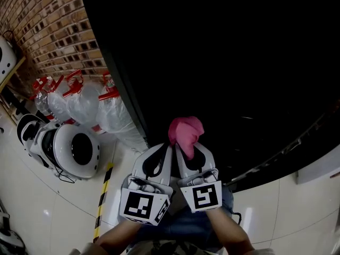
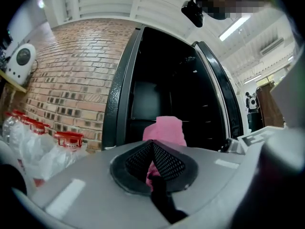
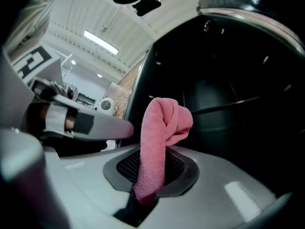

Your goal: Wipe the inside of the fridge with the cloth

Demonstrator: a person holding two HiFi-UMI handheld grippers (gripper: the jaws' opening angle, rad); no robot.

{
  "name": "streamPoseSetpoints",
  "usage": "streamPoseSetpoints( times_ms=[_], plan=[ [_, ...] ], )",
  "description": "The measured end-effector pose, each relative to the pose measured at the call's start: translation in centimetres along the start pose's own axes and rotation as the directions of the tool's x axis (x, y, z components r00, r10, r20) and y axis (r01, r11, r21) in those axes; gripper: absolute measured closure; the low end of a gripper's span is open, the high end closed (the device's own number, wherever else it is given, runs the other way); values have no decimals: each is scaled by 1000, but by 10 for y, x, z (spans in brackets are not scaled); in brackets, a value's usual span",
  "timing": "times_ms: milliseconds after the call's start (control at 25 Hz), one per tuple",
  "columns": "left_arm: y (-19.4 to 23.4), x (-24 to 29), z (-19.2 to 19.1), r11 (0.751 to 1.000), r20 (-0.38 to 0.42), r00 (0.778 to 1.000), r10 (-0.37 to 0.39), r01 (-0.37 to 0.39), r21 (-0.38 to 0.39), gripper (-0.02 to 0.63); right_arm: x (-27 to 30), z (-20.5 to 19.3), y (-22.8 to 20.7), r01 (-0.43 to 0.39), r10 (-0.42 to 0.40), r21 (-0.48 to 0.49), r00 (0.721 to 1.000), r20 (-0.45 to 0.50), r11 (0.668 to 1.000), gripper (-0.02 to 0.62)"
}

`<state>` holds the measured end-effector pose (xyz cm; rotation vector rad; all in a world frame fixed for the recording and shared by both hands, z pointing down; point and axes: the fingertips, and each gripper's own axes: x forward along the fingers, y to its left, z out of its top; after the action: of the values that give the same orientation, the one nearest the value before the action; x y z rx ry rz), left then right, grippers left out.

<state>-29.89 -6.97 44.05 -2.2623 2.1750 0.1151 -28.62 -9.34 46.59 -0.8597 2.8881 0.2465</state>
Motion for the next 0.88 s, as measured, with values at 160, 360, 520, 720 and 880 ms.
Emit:
streamPoseSetpoints(
  times_ms=[160, 360, 520, 720, 880],
  plan=[
    [3, -5, 2, 1000, 2, 1000, -5, 5, 4, 593, 30, -26, -7, -23, 28, 51, 995, -97, 998, 534],
    [-1, -5, 1, 999, 10, 999, -35, 34, 12, 593, 63, -35, -35, 14, -12, 9, 993, -117, 1000, 534],
    [-4, -2, 2, 998, 15, 998, -60, 60, 1, 592, 86, -38, -57, 51, -55, -32, 988, -147, 998, 534],
    [-4, 1, 5, 997, 19, 997, -78, 78, -4, 592, 116, -45, -81, 73, -91, -100, 979, -181, 992, 534],
    [-11, 0, 4, 994, 16, 994, -105, 105, -3, 592, 136, -51, -98, 104, -127, -128, 974, -190, 986, 534]
  ],
)
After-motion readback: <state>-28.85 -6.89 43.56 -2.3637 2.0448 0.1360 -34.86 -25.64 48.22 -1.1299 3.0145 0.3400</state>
